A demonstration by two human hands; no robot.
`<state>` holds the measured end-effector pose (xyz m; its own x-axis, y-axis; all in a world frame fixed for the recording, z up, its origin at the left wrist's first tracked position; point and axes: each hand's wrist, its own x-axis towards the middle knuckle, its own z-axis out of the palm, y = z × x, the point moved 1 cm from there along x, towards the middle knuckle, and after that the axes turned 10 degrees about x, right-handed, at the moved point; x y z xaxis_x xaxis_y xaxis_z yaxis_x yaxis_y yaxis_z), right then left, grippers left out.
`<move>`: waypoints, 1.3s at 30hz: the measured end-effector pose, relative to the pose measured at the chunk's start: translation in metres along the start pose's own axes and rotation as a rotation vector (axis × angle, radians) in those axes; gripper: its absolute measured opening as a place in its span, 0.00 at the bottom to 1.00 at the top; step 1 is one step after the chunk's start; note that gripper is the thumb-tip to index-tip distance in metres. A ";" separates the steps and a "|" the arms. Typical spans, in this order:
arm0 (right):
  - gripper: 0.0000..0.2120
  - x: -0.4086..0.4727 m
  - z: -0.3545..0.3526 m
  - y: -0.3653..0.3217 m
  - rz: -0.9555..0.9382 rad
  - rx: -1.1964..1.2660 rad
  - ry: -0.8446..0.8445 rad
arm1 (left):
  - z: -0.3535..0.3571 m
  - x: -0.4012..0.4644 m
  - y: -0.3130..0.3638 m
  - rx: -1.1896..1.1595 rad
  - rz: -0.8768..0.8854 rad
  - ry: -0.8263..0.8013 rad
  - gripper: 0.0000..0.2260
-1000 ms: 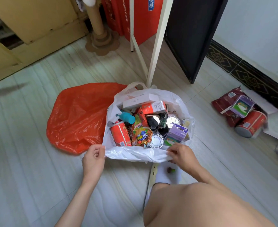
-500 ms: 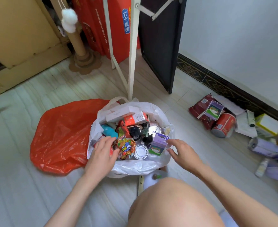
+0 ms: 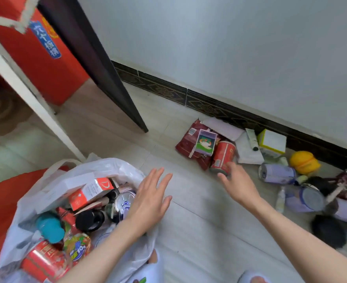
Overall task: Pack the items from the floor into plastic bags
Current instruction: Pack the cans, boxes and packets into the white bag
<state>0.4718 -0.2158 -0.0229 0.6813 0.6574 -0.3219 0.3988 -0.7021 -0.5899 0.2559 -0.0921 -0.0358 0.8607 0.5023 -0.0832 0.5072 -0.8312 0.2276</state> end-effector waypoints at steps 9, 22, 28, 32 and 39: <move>0.26 0.068 0.053 0.048 0.231 0.397 0.341 | 0.062 0.130 0.023 -0.009 0.077 -0.006 0.31; 0.24 0.082 0.063 0.056 0.507 0.748 0.287 | 0.081 0.203 0.063 -0.218 -0.283 0.040 0.35; 0.20 0.055 0.060 0.065 0.531 0.931 0.316 | 0.085 0.193 0.060 -0.207 -0.229 0.074 0.28; 0.16 0.034 0.059 0.070 0.508 0.955 0.312 | 0.082 0.192 0.052 -0.213 -0.203 0.114 0.26; 0.18 0.007 0.048 0.060 0.506 1.070 0.343 | 0.053 0.137 0.035 -0.353 -0.145 0.192 0.24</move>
<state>0.4708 -0.2402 -0.0955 0.8029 0.1576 -0.5749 -0.5508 -0.1728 -0.8166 0.3941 -0.0657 -0.0910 0.7408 0.6708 0.0354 0.5469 -0.6329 0.5480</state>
